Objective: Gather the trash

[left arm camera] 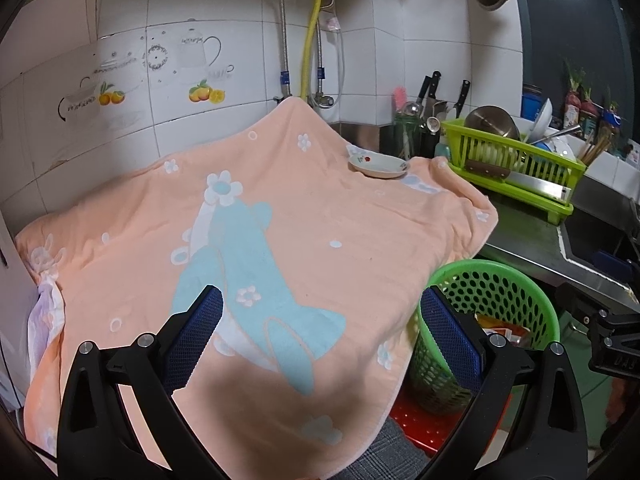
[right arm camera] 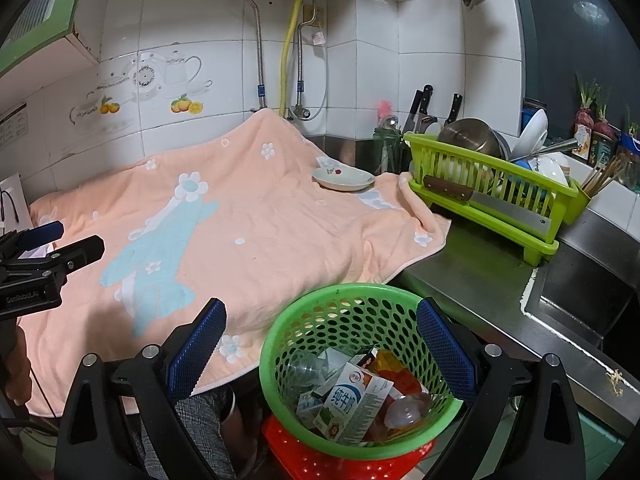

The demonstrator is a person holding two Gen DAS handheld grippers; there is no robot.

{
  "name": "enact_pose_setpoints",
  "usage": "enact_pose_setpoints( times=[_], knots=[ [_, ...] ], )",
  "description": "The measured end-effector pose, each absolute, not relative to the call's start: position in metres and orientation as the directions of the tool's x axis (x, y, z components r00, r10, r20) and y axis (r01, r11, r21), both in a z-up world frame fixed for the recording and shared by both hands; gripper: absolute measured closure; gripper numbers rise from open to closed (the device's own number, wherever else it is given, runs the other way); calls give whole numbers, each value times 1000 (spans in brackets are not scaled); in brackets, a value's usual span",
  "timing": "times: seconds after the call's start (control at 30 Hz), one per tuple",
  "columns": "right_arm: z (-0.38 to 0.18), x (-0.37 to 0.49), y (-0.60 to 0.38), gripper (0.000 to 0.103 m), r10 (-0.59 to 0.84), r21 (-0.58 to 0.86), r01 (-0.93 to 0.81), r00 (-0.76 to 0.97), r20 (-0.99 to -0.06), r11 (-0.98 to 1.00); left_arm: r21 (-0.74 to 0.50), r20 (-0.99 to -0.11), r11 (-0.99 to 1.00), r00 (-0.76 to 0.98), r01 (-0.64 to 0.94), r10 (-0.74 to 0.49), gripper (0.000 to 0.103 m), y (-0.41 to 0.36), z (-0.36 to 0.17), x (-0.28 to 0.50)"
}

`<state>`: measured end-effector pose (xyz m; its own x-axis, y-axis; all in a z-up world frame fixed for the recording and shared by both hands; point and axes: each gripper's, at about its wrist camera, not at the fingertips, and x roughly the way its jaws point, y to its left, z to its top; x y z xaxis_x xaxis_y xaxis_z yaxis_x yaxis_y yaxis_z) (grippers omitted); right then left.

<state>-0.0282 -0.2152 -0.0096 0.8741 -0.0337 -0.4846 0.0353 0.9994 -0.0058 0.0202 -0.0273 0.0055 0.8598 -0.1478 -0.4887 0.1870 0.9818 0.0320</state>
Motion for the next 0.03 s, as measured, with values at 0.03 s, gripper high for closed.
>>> enact_pose_setpoints(
  times=[0.03],
  knots=[
    [-10, -28, -215, 10, -32, -5, 33, 874, -486, 999, 31, -490, 982, 859, 185, -146, 5, -27, 5, 21]
  ],
)
